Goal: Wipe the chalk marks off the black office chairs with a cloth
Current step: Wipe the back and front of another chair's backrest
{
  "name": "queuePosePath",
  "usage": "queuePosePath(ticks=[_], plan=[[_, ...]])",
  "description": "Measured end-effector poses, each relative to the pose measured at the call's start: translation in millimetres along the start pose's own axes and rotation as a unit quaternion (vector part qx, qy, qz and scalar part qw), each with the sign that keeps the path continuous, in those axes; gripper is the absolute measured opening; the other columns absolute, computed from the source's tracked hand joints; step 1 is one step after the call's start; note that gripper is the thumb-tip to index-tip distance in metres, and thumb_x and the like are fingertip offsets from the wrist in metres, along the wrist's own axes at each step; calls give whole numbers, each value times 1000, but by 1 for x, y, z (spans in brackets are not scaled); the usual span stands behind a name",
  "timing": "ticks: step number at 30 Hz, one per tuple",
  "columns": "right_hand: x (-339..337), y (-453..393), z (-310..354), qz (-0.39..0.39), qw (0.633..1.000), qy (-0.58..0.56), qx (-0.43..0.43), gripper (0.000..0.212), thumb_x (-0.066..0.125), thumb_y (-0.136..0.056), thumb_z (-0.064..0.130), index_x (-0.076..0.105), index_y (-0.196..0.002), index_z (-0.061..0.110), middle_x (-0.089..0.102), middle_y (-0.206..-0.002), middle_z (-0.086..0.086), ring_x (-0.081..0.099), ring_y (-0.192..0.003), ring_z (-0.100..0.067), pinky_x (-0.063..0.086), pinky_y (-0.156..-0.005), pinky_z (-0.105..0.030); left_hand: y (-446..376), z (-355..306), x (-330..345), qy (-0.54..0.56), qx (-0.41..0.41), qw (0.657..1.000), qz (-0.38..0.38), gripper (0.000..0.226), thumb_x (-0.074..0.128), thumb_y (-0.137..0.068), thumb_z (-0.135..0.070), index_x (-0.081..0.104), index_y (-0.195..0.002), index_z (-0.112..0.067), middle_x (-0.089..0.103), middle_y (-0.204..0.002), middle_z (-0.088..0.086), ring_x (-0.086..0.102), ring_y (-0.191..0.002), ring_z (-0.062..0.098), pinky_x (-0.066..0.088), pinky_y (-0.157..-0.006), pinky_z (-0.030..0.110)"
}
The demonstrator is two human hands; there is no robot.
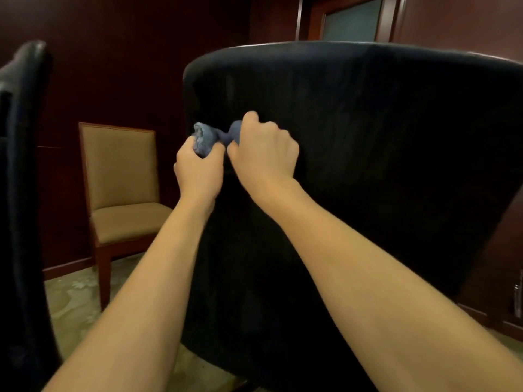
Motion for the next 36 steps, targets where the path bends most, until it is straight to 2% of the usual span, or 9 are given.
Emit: queuePosePath(ticks=[4, 8, 13, 17, 20, 25, 29, 32, 36], plan=[[55, 55, -11, 73, 997, 10, -8, 23, 51, -98, 34, 57, -112, 16, 69, -105, -9, 68, -95, -33, 34, -65, -34, 47, 74, -9, -23, -87, 996, 5, 17, 60, -69, -36, 64, -78, -22, 66, -75, -1, 56, -69, 16, 42, -66, 33], [82, 136, -35, 143, 990, 4, 10, 21, 52, -97, 36, 58, -103, 17, 73, -91, -11, 71, -84, -36, 38, -59, -35, 132, 120, -16, -81, -170, 982, 15, 5, 66, -86, -18, 63, -82, -18, 65, -75, 1, 64, -80, 25, 37, -59, 31], [20, 130, -79, 91, 994, 23, 56, 32, 56, -92, 44, 53, -109, 17, 70, -97, -15, 68, -92, -40, 50, -70, -41, 136, 56, 25, -22, -48, 998, 26, 15, 67, -88, -16, 59, -76, -20, 63, -70, -6, 58, -66, -2, 39, -61, 24], [-54, 81, -119, -18, 990, -16, 138, 28, 54, -92, 41, 53, -107, 17, 67, -98, -17, 63, -94, -43, 45, -71, -42, 119, -30, 76, 53, 45, 995, 68, 8, 67, -91, -24, 62, -84, -25, 68, -77, -8, 64, -73, -1, 54, -71, 28], [-77, 74, -146, -80, 983, -46, 158, 18, 54, -92, 37, 48, -93, 19, 66, -87, -12, 63, -85, -40, 40, -64, -37, 124, -64, 105, 42, 74, 991, 99, 10, 65, -91, -25, 59, -83, -22, 64, -72, -7, 61, -64, 2, 52, -62, 27], [-38, 131, -170, 26, 979, 8, 204, 30, 49, -97, 43, 47, -114, 18, 67, -106, -17, 62, -100, -44, 45, -74, -43, 168, -15, 112, -114, 28, 987, 114, 13, 63, -88, -31, 51, -88, -26, 65, -80, -2, 64, -80, 27, 47, -68, 37], [-19, 178, -181, 103, 973, -30, 206, 21, 47, -98, 43, 41, -99, 23, 68, -99, -6, 65, -94, -36, 50, -73, -40, 206, 20, 94, -134, -25, 980, 142, 20, 66, -88, -34, 50, -80, -25, 65, -77, -6, 67, -81, 27, 46, -66, 35], [-48, 183, -207, 3, 970, -54, 238, 23, 54, -95, 40, 36, -89, 26, 67, -89, -11, 64, -87, -41, 44, -65, -41, 222, -1, 111, -103, -2, 975, 196, 17, 67, -89, -37, 55, -81, -28, 66, -77, -9, 67, -79, 18, 52, -71, 36], [-97, 175, -268, -164, 943, -107, 270, 17, 62, -93, 29, 51, -87, 19, 58, -87, -7, 58, -81, -34, 41, -66, -37, 239, -62, 164, -107, 39, 959, 261, 17, 64, -86, -41, 58, -94, -27, 69, -90, -1, 66, -91, 28, 53, -79, 40]])
Point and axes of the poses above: each hand's wrist, its own y-axis away from the middle knuckle, its own x-axis out of the palm, z = x × y, the point moved 4 cm from there along -y, towards the middle knuckle
